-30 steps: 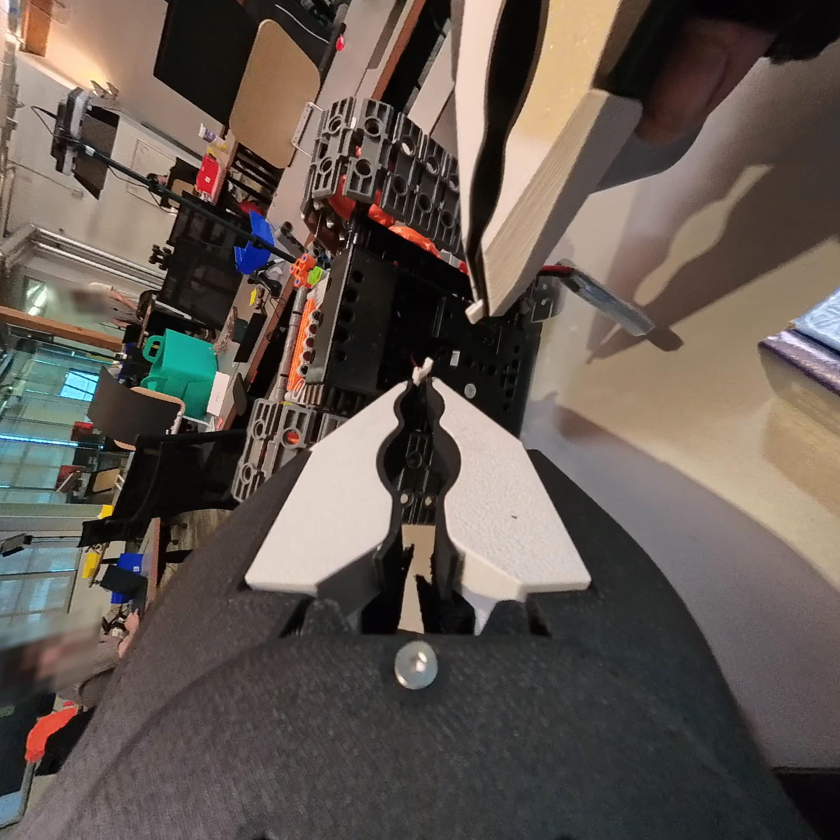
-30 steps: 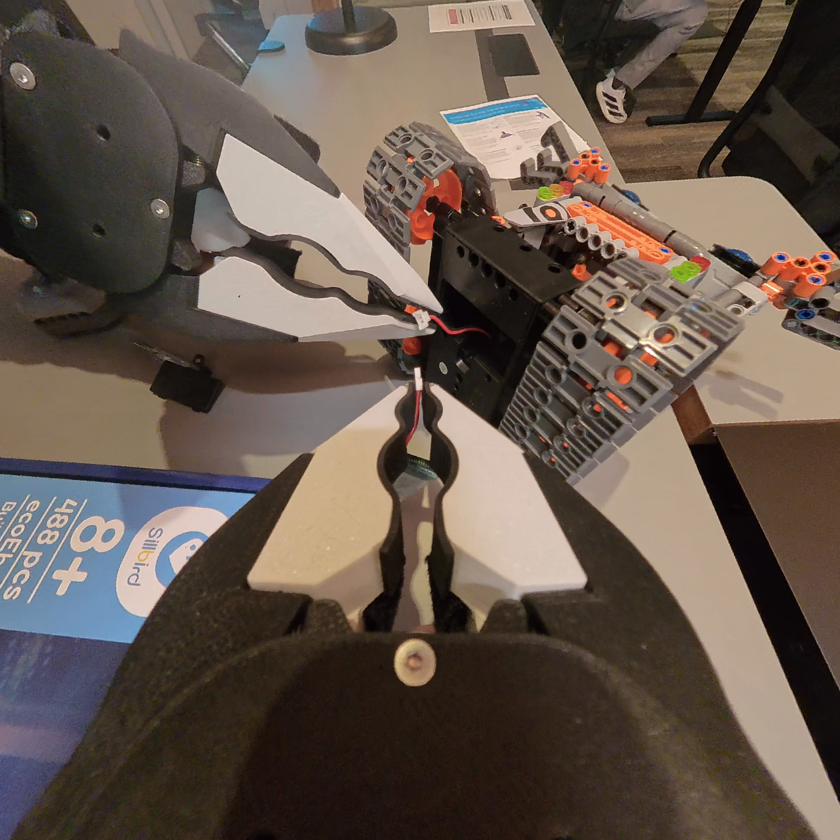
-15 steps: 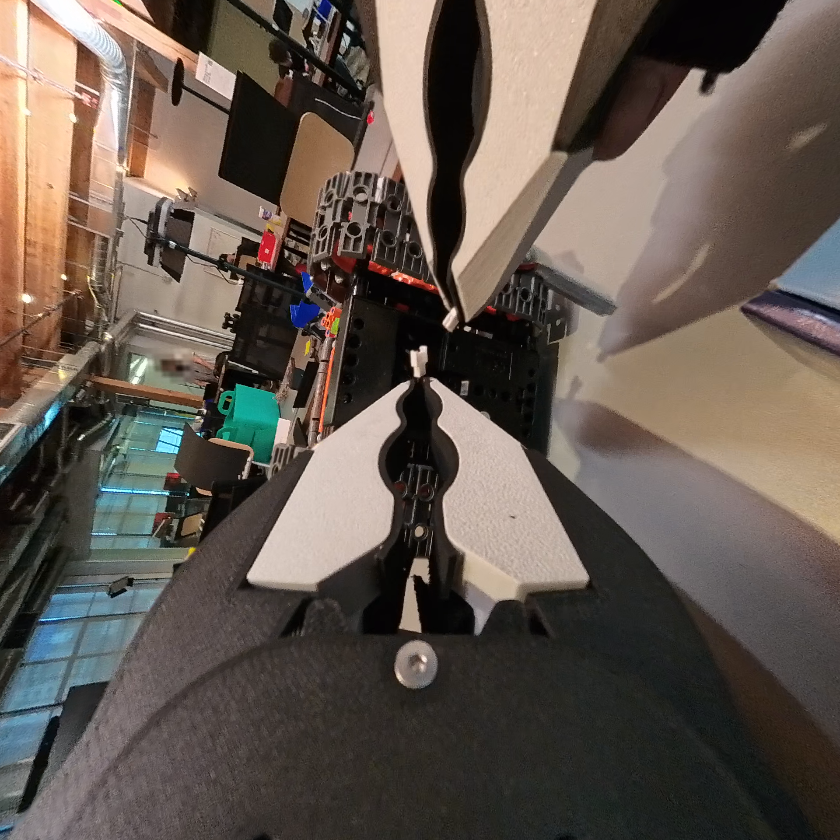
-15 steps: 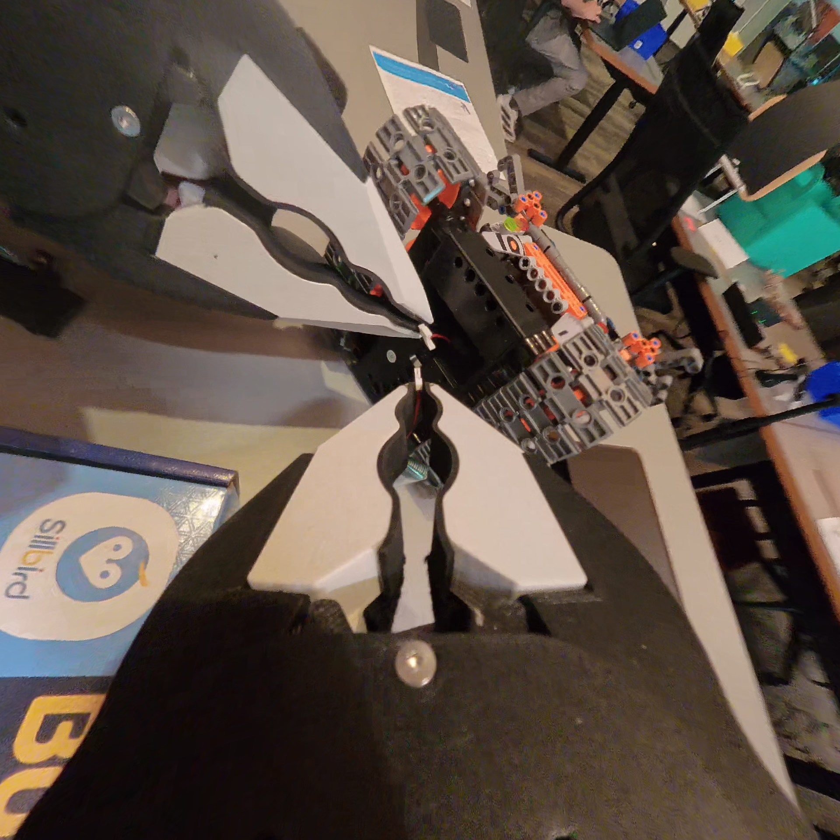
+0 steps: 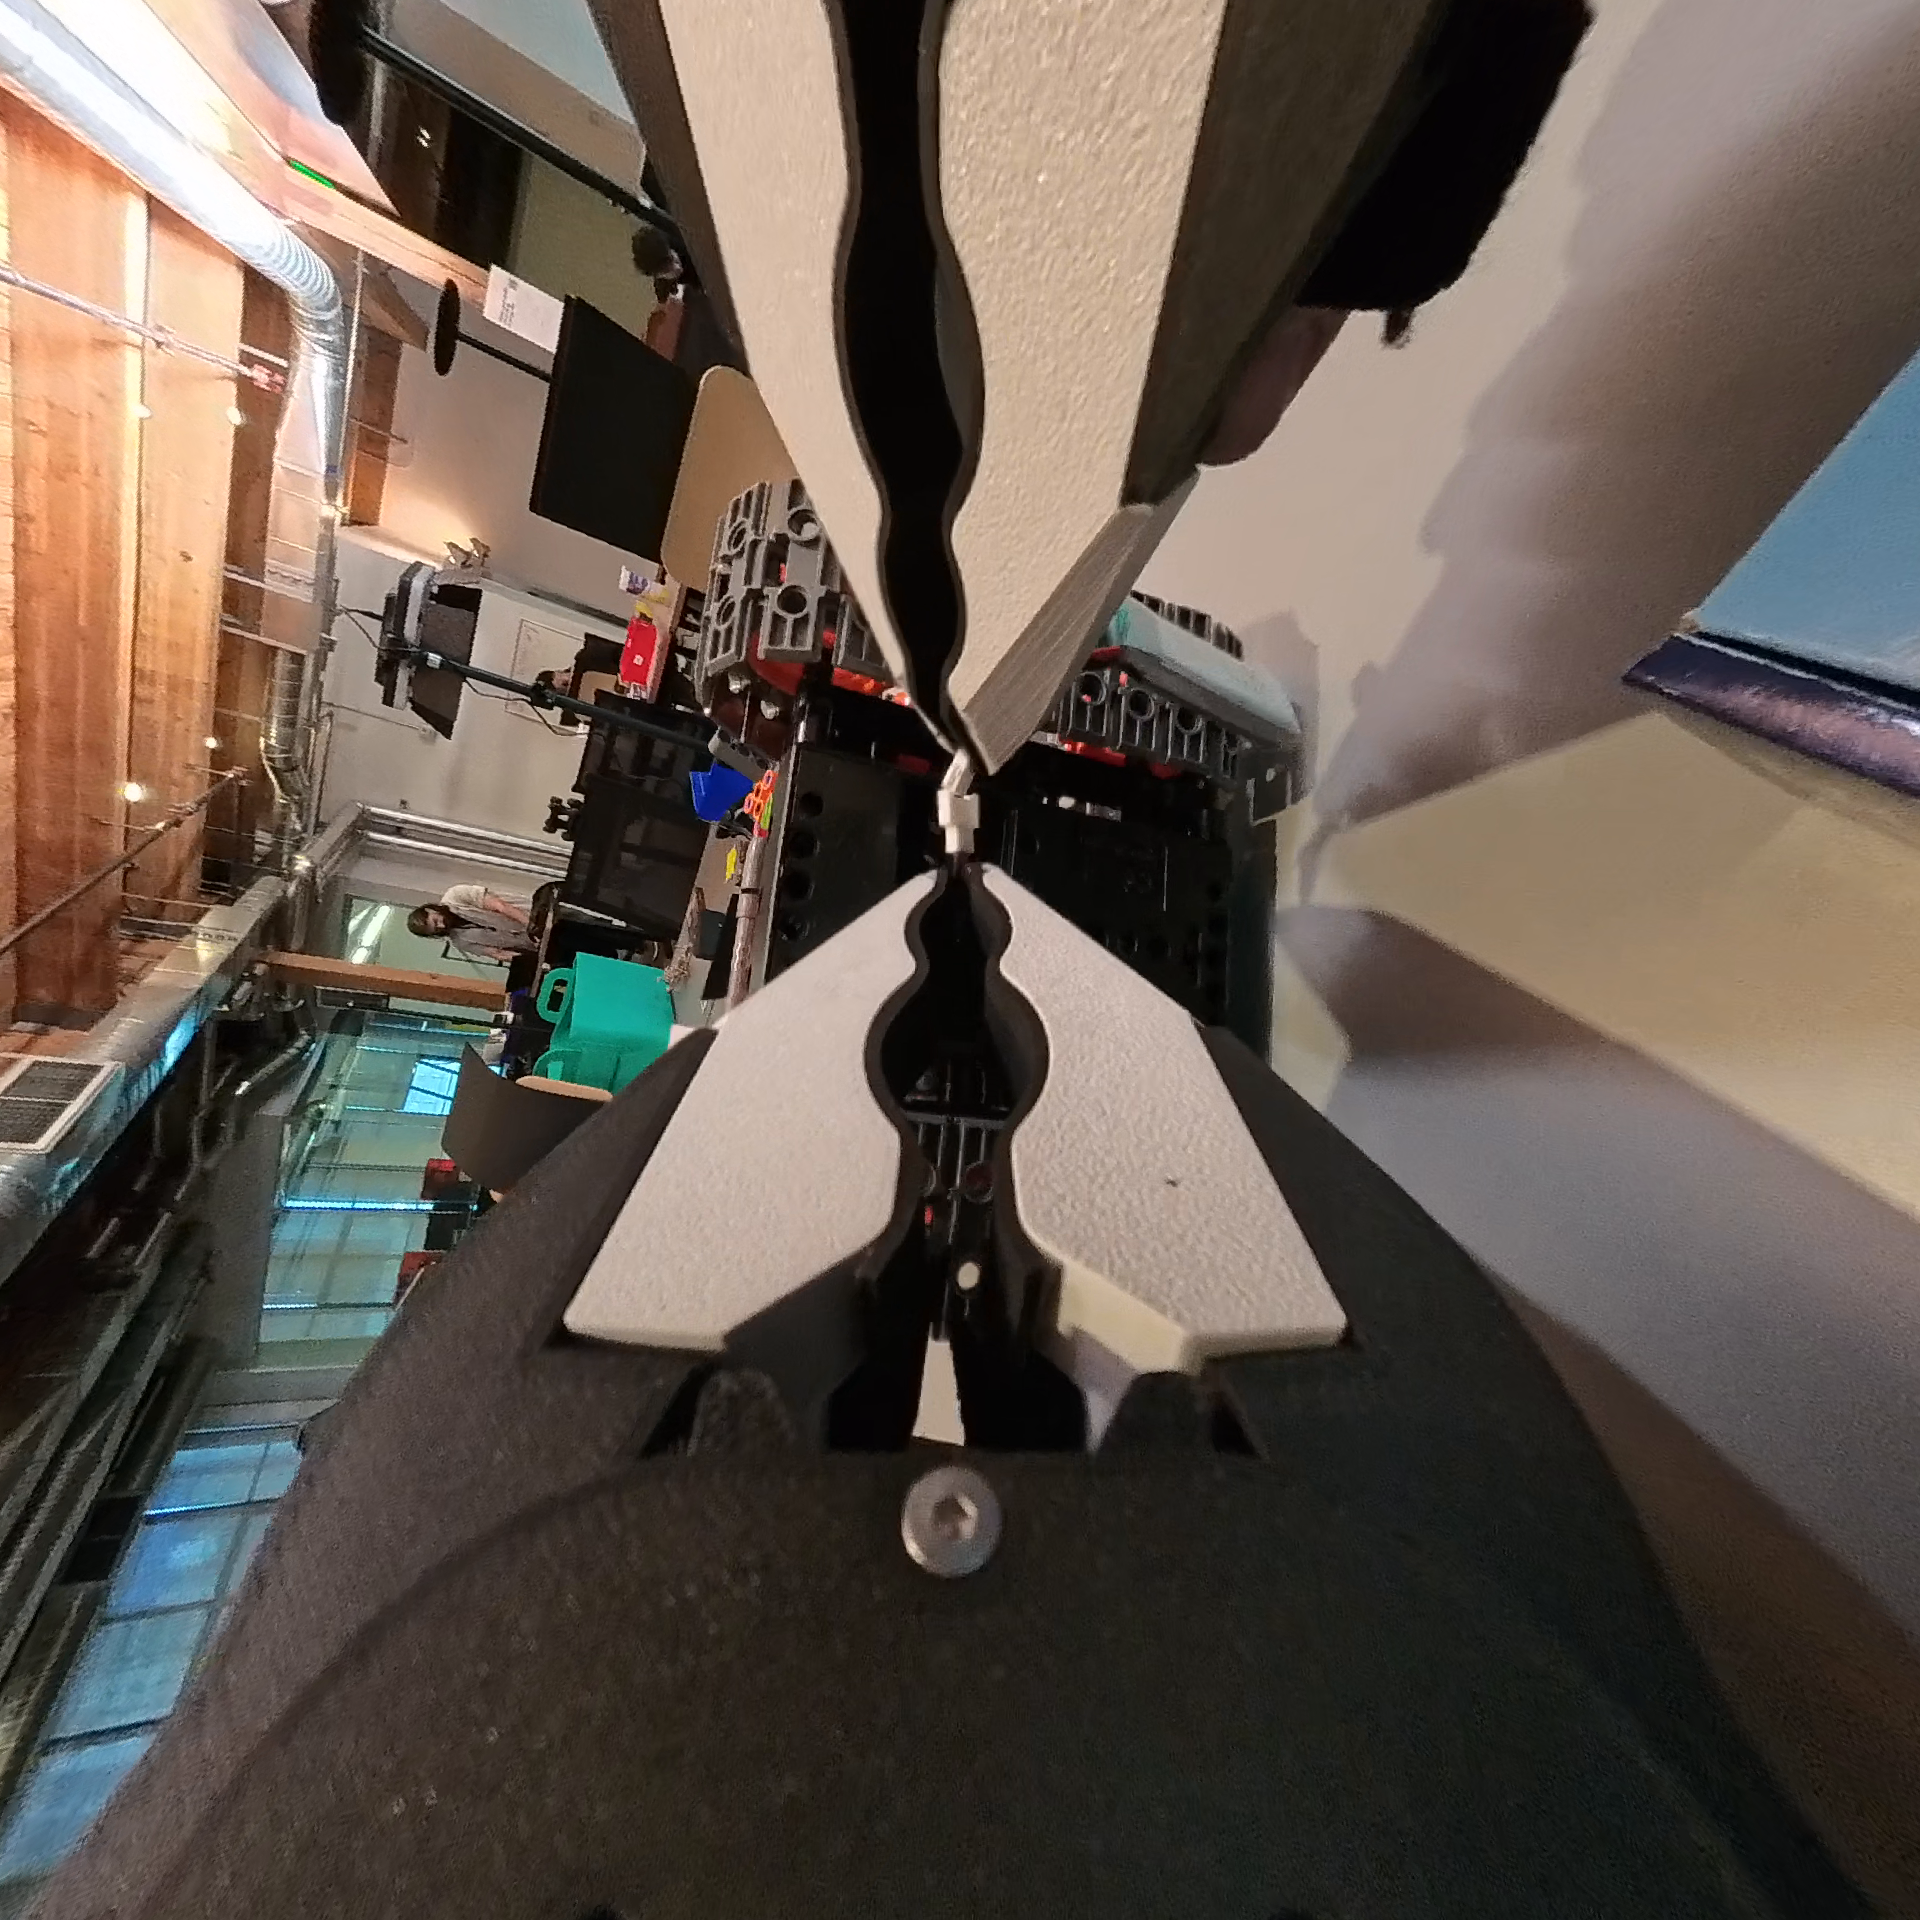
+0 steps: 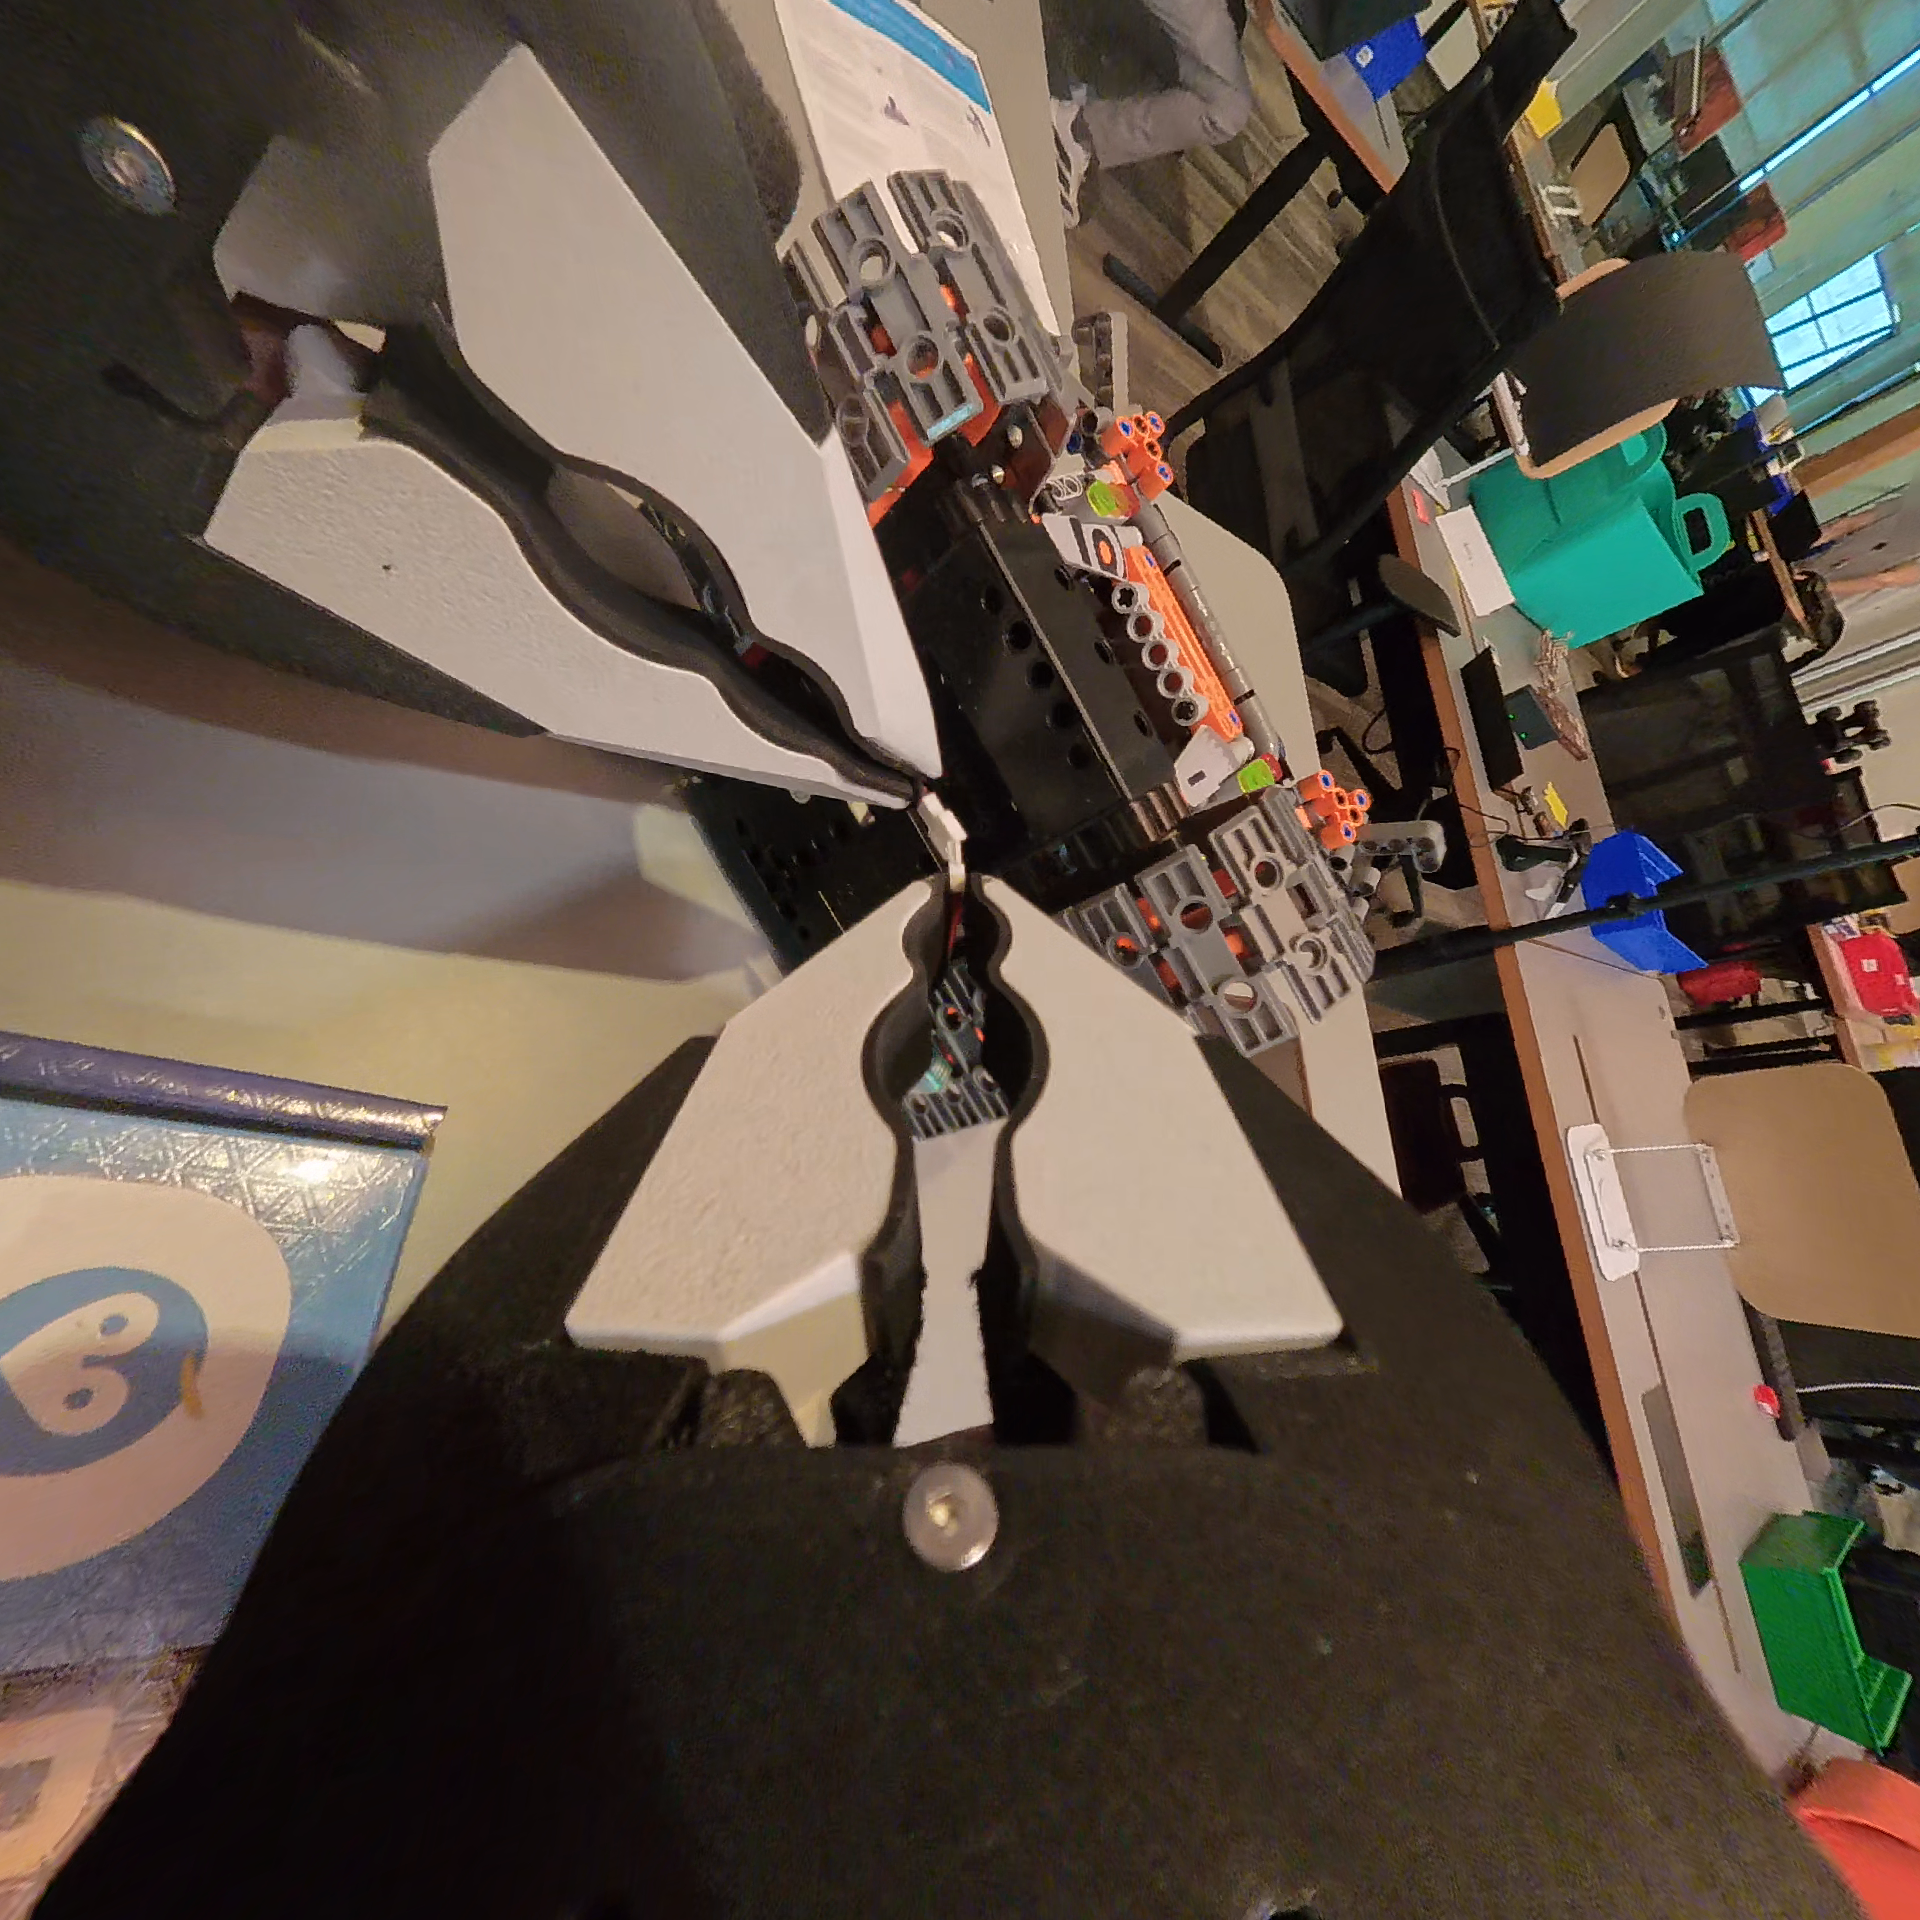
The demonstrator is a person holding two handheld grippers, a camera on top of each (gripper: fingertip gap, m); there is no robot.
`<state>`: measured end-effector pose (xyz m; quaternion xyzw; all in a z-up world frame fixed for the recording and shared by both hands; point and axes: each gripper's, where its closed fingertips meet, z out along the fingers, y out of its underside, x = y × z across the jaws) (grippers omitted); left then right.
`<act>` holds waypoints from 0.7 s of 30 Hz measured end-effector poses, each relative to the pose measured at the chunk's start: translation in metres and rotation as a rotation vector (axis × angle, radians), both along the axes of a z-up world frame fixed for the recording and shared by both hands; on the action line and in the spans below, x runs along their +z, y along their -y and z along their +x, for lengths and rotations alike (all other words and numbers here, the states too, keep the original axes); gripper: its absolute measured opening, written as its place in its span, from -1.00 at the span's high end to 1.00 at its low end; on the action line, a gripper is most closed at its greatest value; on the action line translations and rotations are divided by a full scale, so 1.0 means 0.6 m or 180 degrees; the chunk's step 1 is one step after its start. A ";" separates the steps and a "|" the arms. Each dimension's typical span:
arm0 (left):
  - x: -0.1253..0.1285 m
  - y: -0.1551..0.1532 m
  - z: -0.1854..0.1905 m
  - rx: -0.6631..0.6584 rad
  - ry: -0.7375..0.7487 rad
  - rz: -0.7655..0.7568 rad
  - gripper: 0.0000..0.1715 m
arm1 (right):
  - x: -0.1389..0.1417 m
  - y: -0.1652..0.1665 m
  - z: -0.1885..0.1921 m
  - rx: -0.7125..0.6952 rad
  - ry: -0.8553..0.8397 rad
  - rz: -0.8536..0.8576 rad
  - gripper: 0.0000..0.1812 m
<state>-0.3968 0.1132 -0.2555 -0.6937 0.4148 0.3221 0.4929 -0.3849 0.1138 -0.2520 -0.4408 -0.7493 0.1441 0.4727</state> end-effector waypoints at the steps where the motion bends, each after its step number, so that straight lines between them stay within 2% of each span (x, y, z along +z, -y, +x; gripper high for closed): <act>1: 0.000 0.000 0.000 -0.0011 0.0018 -0.0001 1.00 | 0.000 -0.001 0.000 0.0001 -0.0003 0.0004 1.00; 10: 0.005 0.000 0.001 -0.0043 0.0154 0.0022 0.94 | -0.005 0.002 0.000 0.0033 0.0023 -0.0060 1.00; 15: 0.000 -0.002 0.003 -0.0095 0.0262 -0.0089 0.96 | -0.006 0.002 0.001 0.0038 0.0024 -0.0090 1.00; 19: -0.004 -0.002 0.011 -0.0170 0.0395 -0.0198 0.89 | -0.008 0.004 0.003 0.0061 0.0036 -0.0125 1.00; 21: -0.005 -0.003 0.009 -0.0159 0.0344 -0.0207 0.93 | -0.011 0.005 0.003 0.0069 0.0052 -0.0135 1.00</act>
